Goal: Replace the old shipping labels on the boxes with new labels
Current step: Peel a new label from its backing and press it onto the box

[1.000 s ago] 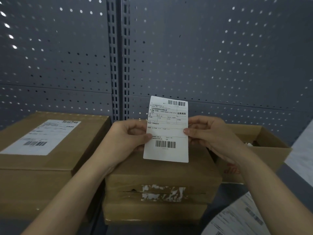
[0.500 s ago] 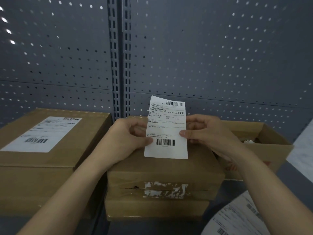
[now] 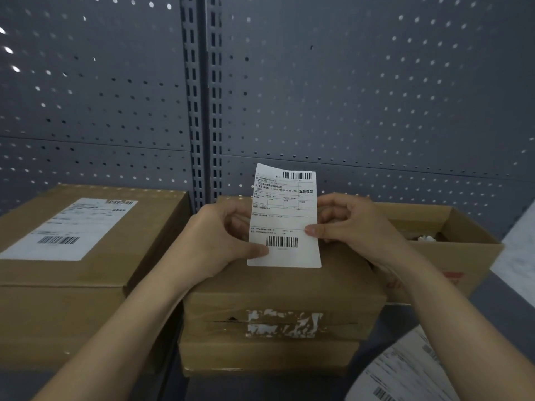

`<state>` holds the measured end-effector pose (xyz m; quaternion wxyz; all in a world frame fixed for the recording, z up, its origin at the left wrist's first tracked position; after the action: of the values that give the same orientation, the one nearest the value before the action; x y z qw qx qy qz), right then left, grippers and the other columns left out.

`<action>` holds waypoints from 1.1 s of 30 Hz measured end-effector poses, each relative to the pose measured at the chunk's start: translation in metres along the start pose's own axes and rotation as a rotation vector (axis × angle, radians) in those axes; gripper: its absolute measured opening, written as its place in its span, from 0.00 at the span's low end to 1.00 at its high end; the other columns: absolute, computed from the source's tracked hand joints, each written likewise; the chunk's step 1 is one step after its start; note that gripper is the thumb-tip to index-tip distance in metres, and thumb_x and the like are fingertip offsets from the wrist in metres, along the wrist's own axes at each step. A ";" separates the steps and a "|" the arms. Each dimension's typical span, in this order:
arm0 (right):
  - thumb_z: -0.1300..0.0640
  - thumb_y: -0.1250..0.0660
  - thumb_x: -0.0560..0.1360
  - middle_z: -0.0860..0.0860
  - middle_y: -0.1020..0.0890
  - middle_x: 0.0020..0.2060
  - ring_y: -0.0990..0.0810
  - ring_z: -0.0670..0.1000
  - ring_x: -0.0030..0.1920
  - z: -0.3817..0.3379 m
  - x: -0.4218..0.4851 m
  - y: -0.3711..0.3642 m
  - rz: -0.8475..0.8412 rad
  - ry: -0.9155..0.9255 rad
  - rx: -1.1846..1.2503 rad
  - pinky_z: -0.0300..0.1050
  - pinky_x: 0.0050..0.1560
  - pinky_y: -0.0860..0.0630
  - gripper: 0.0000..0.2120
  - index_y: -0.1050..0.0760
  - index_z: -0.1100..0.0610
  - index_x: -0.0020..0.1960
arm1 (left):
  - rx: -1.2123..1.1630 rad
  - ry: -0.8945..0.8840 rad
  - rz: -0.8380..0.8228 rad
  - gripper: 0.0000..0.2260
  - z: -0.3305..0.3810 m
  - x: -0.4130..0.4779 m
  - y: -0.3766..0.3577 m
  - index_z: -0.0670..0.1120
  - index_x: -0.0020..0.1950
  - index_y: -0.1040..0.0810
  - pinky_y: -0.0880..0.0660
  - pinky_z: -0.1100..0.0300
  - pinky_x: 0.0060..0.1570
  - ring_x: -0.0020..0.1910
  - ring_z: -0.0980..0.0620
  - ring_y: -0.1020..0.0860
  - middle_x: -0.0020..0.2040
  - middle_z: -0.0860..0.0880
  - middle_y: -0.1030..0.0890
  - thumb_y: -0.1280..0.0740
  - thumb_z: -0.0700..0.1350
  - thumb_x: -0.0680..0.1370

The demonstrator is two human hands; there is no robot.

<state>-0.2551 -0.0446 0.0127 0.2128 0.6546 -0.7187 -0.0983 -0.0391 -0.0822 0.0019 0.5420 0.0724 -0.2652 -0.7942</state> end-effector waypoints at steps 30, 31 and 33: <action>0.50 0.23 0.69 0.45 0.16 0.42 0.18 0.41 0.40 -0.005 -0.001 -0.006 0.048 0.068 -0.362 0.39 0.45 0.24 0.42 0.43 0.35 0.74 | 0.187 0.024 -0.033 0.22 -0.006 0.003 -0.003 0.63 0.56 0.24 0.25 0.62 0.54 0.48 0.64 0.22 0.44 0.61 0.17 0.20 0.49 0.67; 0.49 0.23 0.69 0.44 0.17 0.43 0.19 0.41 0.41 -0.004 0.000 -0.005 0.054 0.059 -0.409 0.39 0.46 0.25 0.44 0.45 0.36 0.76 | 0.207 0.030 -0.031 0.26 -0.008 0.003 -0.003 0.60 0.63 0.26 0.27 0.64 0.53 0.49 0.64 0.23 0.48 0.61 0.19 0.20 0.50 0.68; 0.45 0.24 0.69 0.41 0.21 0.47 0.23 0.40 0.42 -0.003 0.001 -0.003 0.070 0.047 -0.494 0.39 0.47 0.28 0.44 0.46 0.37 0.76 | 0.263 0.018 -0.031 0.36 -0.008 0.003 -0.003 0.57 0.74 0.33 0.30 0.67 0.54 0.53 0.63 0.27 0.55 0.62 0.23 0.22 0.52 0.69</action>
<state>-0.2510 -0.0456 0.0138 0.3865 0.5596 -0.6898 -0.2484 -0.0397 -0.0870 -0.0060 0.5179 0.1542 -0.3609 -0.7601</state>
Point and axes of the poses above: each hand's wrist, its own x-axis towards the middle knuckle, its own y-axis out of the back of the hand, z = x × y, the point moved 8 cm from there along x, towards the middle knuckle
